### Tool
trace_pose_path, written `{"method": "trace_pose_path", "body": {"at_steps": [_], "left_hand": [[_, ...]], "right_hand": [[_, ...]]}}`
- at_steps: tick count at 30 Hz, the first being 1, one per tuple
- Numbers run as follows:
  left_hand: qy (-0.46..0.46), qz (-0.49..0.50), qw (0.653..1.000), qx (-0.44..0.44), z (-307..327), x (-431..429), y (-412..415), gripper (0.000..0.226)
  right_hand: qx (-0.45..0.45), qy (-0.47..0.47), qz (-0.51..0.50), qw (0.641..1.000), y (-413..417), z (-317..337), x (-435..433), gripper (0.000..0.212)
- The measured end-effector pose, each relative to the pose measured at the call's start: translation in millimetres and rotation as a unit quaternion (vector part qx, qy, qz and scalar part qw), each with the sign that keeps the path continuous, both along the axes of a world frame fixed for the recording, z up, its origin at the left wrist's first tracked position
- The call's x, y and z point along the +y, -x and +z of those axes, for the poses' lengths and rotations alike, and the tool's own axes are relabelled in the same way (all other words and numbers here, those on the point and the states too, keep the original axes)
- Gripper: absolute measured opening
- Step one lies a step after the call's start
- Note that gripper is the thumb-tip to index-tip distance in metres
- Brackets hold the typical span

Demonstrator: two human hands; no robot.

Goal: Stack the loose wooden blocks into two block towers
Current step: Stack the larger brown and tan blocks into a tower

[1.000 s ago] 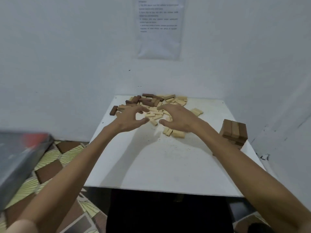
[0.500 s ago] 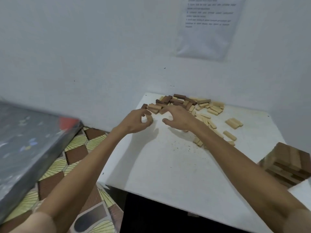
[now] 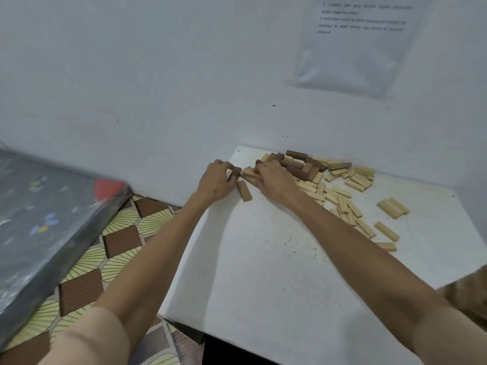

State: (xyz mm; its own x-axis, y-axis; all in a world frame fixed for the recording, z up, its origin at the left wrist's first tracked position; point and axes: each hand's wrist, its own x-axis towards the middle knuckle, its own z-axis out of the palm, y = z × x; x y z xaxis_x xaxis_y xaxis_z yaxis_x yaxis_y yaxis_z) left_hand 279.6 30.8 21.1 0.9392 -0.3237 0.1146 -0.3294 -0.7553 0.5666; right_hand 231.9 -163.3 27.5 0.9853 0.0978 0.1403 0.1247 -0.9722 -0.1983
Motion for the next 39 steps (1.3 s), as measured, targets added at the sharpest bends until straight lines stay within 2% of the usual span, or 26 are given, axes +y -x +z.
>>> {"method": "trace_pose_path", "body": {"at_steps": [5, 8, 12, 16, 20, 22, 28, 33, 39], "left_hand": [[0.003, 0.012, 1.000, 0.009, -5, -4, -9, 0.017], [0.011, 0.022, 1.000, 0.010, -6, -5, -9, 0.010], [0.045, 0.041, 0.998, -0.003, -3, -2, 2, 0.016], [0.082, 0.056, 0.995, -0.013, -5, -1, 23, 0.012], [0.110, 0.063, 0.992, -0.021, -8, -11, 51, 0.009], [0.121, 0.066, 0.990, -0.027, -11, -18, 62, 0.007], [0.080, 0.072, 0.993, -0.037, -14, -36, 74, 0.011], [0.081, 0.085, 0.993, -0.010, -5, -41, 75, 0.017], [0.126, 0.021, 0.992, 0.004, -2, -30, 111, 0.020]], "right_hand": [[-0.067, -0.011, -0.028, 0.997, -1, -9, 4, 0.020], [-0.073, -0.065, -0.036, 0.995, 5, -11, 4, 0.021], [-0.102, -0.124, -0.037, 0.986, 26, -12, 3, 0.022], [-0.114, -0.152, -0.051, 0.980, 54, -21, -2, 0.019], [-0.100, -0.140, -0.057, 0.984, 78, -27, -4, 0.026], [-0.090, -0.123, -0.064, 0.986, 86, -29, -5, 0.023], [-0.075, -0.143, -0.079, 0.984, 98, -28, -6, 0.015], [-0.078, -0.151, -0.077, 0.982, 106, -26, -7, 0.019], [-0.092, -0.155, -0.082, 0.980, 143, -20, -7, 0.024]]}}
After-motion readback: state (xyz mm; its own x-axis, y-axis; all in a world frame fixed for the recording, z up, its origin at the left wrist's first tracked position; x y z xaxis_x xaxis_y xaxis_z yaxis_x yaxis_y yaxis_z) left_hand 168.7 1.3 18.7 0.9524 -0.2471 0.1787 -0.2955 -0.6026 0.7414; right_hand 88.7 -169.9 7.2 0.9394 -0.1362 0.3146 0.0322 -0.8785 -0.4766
